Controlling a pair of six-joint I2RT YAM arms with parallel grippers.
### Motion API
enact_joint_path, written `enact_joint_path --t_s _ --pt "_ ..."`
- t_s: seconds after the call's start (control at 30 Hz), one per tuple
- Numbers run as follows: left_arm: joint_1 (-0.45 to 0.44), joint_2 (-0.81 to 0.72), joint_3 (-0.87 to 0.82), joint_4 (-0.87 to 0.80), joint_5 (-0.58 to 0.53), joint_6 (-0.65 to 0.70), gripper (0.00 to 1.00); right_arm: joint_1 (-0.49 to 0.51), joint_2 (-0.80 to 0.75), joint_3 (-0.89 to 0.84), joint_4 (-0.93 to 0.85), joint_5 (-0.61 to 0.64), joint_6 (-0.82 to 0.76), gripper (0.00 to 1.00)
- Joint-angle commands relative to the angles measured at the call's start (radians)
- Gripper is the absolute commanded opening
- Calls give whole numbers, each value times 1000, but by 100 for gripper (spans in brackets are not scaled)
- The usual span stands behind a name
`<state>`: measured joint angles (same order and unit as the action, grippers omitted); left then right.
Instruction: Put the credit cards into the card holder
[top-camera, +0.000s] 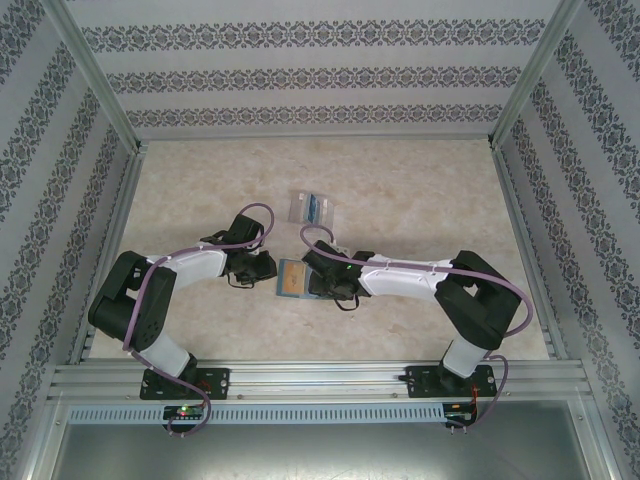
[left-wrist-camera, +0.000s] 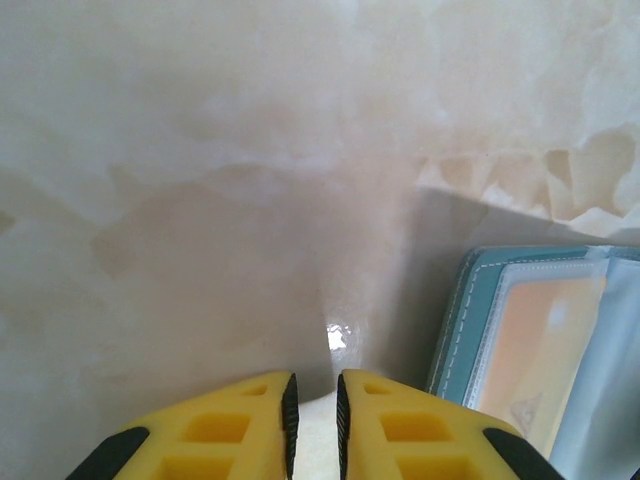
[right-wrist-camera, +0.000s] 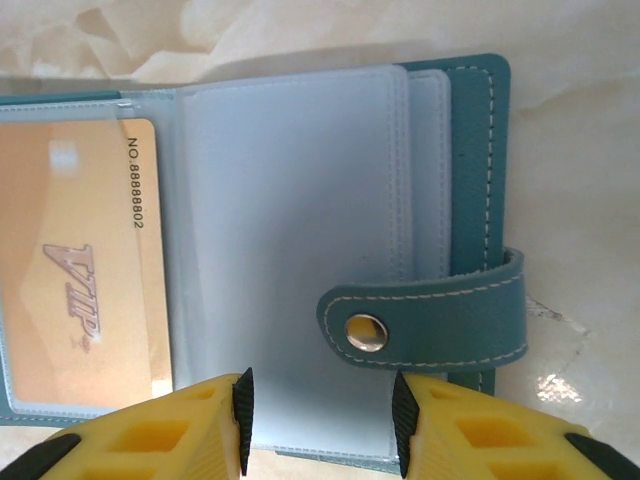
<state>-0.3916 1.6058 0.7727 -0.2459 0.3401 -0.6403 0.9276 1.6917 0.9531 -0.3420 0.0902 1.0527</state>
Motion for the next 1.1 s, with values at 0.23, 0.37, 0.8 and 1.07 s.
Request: enact_joint_path --t_s 0.23,0.37,0.8,1.07 --pt "-43 71 -8 105 105 -9 22 10 12 -4 -13 12 23 43" --pt "-44 75 -10 110 106 -9 22 11 22 4 -7 1 18 43" --pt "-43 78 -21 126 119 -14 21 14 34 11 10 -15 6 40" --pt "-43 72 -32 135 119 -21 21 15 36 25 10 -19 -11 31"
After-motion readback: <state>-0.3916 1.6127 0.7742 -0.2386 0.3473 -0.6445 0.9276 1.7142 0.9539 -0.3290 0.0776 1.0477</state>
